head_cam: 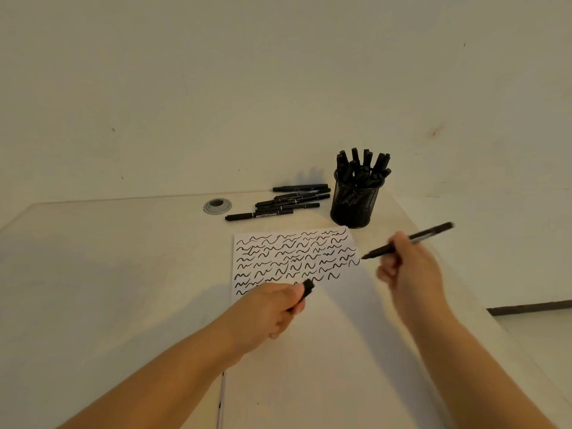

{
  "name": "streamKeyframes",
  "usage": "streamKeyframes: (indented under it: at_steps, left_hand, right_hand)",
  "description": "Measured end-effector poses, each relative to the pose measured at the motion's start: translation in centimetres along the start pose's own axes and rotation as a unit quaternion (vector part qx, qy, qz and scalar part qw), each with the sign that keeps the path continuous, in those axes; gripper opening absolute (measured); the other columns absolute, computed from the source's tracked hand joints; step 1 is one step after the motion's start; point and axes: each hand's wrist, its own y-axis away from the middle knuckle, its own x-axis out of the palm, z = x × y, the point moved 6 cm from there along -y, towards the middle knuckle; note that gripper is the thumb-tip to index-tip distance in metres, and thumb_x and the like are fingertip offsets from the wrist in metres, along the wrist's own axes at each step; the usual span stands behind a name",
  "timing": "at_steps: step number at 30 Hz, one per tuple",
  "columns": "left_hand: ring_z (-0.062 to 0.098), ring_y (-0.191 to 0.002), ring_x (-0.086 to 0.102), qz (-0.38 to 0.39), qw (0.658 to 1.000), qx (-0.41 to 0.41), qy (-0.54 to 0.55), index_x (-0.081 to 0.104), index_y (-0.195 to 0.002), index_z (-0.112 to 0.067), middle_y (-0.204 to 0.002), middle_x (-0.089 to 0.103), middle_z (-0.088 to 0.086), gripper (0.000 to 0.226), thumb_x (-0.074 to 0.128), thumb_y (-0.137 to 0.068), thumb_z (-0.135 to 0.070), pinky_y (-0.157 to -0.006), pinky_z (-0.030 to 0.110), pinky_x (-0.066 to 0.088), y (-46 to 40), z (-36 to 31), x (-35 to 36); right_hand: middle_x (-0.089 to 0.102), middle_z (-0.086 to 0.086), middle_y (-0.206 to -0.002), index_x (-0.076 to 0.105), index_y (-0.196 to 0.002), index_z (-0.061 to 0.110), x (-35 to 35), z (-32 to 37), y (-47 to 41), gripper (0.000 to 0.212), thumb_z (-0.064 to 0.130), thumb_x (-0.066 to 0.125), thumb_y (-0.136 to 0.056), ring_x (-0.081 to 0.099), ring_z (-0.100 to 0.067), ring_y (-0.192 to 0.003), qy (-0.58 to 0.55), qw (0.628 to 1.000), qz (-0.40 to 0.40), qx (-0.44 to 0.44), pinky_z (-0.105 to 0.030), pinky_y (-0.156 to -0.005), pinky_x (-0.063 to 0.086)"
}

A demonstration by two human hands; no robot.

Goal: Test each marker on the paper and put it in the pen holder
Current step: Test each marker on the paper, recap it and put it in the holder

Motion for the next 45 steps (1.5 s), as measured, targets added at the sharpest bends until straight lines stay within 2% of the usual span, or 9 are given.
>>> streamKeyframes:
  at_steps: [4, 8, 13, 22, 30, 32, 35, 39, 45]
  left_hand:
    - [0.006, -0.048, 0.040, -0.136, 0.952, 0.092, -0.256, 0.042, -0.059, -0.024, -0.050, 0.047, -0.009, 0.037, 0.037, -0.095, -0.034, -0.054, 0.026, 0.034, 0.3, -0.4, -2.1]
    - [0.005, -0.064, 0.050, -0.149, 0.910, 0.152, -0.355, 0.051, -0.077, -0.024, -0.072, 0.059, -0.010, 0.030, 0.031, -0.093, -0.040, -0.058, 0.023, 0.039, -0.6, -1.2, -1.4]
    - [0.010, -0.080, 0.038, -0.139, 0.846, 0.232, -0.459, 0.048, -0.085, -0.016, -0.079, 0.045, -0.012, 0.042, 0.022, -0.092, -0.048, -0.068, 0.027, 0.033, -1.2, -0.4, -0.5]
    - [0.010, -0.083, 0.038, -0.146, 0.853, 0.232, -0.444, 0.050, -0.085, -0.015, -0.078, 0.046, -0.013, 0.044, 0.021, -0.090, -0.048, -0.069, 0.026, 0.033, -1.5, -0.3, -0.8]
    - [0.011, -0.081, 0.038, -0.137, 0.869, 0.216, -0.424, 0.050, -0.085, -0.014, -0.076, 0.046, -0.011, 0.038, 0.026, -0.090, -0.043, -0.069, 0.027, 0.035, -1.2, -0.1, -0.8]
    - [0.011, -0.080, 0.038, -0.135, 0.871, 0.216, -0.420, 0.048, -0.083, -0.015, -0.074, 0.043, -0.012, 0.036, 0.026, -0.090, -0.043, -0.068, 0.026, 0.034, -1.2, -0.1, -0.8]
    - [0.010, -0.079, 0.037, -0.135, 0.877, 0.211, -0.409, 0.049, -0.083, -0.014, -0.073, 0.043, -0.012, 0.037, 0.027, -0.092, -0.042, -0.068, 0.027, 0.034, -1.2, 0.0, -0.9]
    - [0.012, -0.078, 0.040, -0.147, 0.892, 0.201, -0.377, 0.047, -0.081, -0.016, -0.074, 0.046, -0.007, 0.028, 0.035, -0.095, -0.037, -0.067, 0.030, 0.037, -1.2, 0.2, -1.4]
    - [0.005, -0.067, 0.040, -0.194, 0.895, 0.203, -0.347, 0.049, -0.078, -0.022, -0.064, 0.041, -0.013, 0.035, 0.029, -0.092, -0.047, -0.056, 0.017, 0.029, -0.8, -0.2, -2.2]
  right_hand:
    - [0.048, 0.007, -0.046, 0.057, -0.073, 0.018, -2.1, 0.4, -1.6, 0.019, 0.024, 0.052, -0.090, 0.039, -0.006, -0.041, 0.190, 0.979, -0.003, -0.068, -0.024, -0.045, 0.034]
    - [0.065, 0.004, -0.054, 0.062, -0.081, 0.017, -0.6, -0.7, -2.0, 0.011, 0.020, 0.056, -0.089, 0.051, -0.004, -0.045, 0.205, 0.975, 0.043, -0.080, -0.019, -0.042, 0.041]
    - [0.064, 0.002, -0.054, 0.063, -0.082, 0.013, -1.6, -1.8, -3.0, 0.011, 0.019, 0.057, -0.088, 0.052, -0.001, -0.046, 0.241, 0.967, 0.033, -0.076, -0.016, -0.045, 0.042]
    - [0.065, 0.006, -0.055, 0.056, -0.073, 0.026, -0.9, -2.1, -3.0, 0.014, 0.022, 0.058, -0.085, 0.057, -0.007, -0.054, 0.327, 0.935, 0.069, -0.122, -0.021, -0.056, 0.046]
    - [0.061, 0.001, -0.060, 0.052, -0.072, 0.028, -1.5, -2.0, -3.2, 0.016, 0.022, 0.055, -0.086, 0.055, -0.012, -0.053, 0.338, 0.931, 0.037, -0.132, -0.027, -0.056, 0.043]
    - [0.062, 0.000, -0.065, 0.052, -0.074, 0.030, -1.7, -1.7, -3.1, 0.014, 0.025, 0.055, -0.087, 0.055, -0.012, -0.055, 0.322, 0.936, 0.016, -0.139, -0.031, -0.056, 0.046]
    - [0.063, -0.001, -0.070, 0.053, -0.077, 0.029, -2.1, -1.0, -2.7, 0.014, 0.022, 0.056, -0.089, 0.054, 0.000, -0.051, 0.272, 0.950, -0.008, -0.155, -0.019, -0.049, 0.047]
    - [0.061, 0.002, -0.063, 0.057, -0.079, 0.023, -1.6, -0.1, -1.9, 0.011, 0.019, 0.055, -0.089, 0.051, -0.001, -0.048, 0.218, 0.966, -0.003, -0.143, -0.014, -0.045, 0.043]
    - [0.056, 0.005, -0.051, 0.060, -0.077, 0.018, 3.5, -0.3, -0.2, 0.015, 0.014, 0.054, -0.090, 0.047, -0.008, -0.045, 0.092, 0.985, 0.127, -0.069, -0.020, -0.043, 0.041]
